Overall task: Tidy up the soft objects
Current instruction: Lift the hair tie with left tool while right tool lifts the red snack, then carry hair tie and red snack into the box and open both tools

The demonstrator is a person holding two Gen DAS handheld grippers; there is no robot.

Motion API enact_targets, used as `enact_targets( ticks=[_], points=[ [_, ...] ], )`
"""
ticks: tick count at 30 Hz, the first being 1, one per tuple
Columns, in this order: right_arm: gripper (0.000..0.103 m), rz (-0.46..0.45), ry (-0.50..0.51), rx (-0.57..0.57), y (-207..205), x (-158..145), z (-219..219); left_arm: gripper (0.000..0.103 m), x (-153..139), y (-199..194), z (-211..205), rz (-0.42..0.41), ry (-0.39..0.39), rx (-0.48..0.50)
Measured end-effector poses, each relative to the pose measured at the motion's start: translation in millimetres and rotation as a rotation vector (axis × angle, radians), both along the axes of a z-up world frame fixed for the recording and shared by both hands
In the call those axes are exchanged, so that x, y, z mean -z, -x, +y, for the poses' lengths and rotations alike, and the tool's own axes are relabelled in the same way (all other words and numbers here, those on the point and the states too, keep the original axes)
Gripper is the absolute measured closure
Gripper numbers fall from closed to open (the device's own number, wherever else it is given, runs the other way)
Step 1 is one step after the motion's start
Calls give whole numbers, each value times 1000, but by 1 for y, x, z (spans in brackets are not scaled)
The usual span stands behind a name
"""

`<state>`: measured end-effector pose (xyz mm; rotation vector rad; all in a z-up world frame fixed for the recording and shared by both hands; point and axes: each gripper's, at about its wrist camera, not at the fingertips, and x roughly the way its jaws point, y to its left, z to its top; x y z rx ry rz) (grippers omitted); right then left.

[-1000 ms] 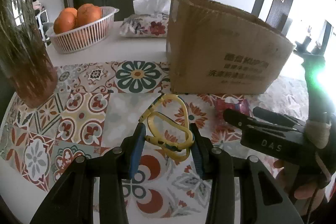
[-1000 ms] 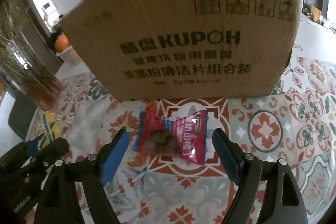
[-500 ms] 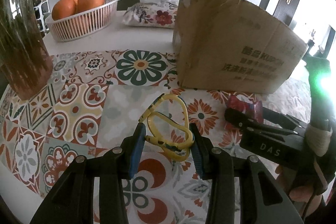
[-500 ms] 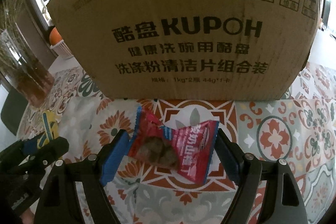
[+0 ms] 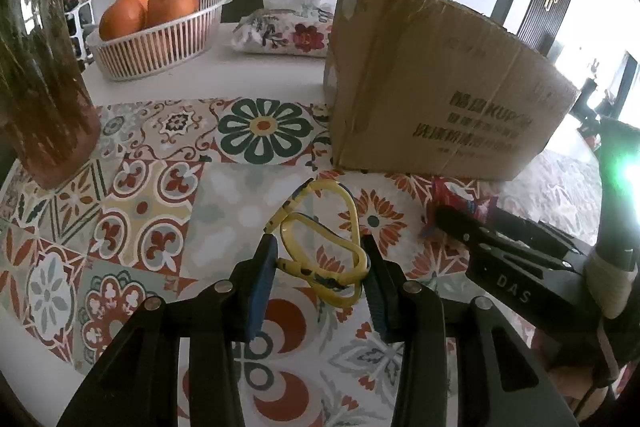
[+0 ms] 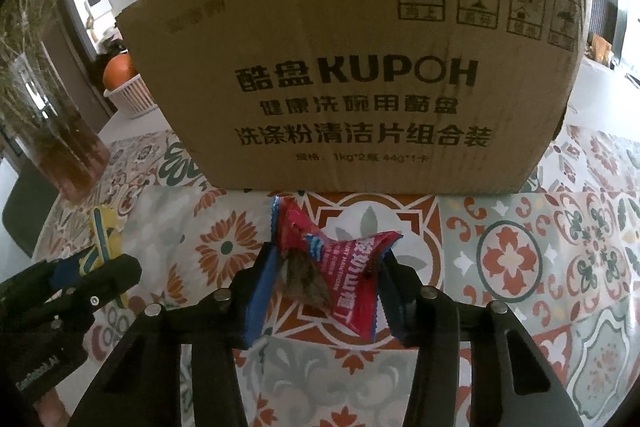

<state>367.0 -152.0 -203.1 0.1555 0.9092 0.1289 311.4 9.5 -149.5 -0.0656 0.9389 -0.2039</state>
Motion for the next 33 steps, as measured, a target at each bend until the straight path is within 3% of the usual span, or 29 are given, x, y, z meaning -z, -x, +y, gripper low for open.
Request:
enact_targets(
  ticks=[13, 33],
  points=[
    [62, -49, -25, 9, 19, -23, -16, 62, -21, 12, -9, -44, -11, 16],
    [63, -249, -37, 70, 60, -110, -51, 62, -79, 30, -36, -162, 11, 74]
  ],
)
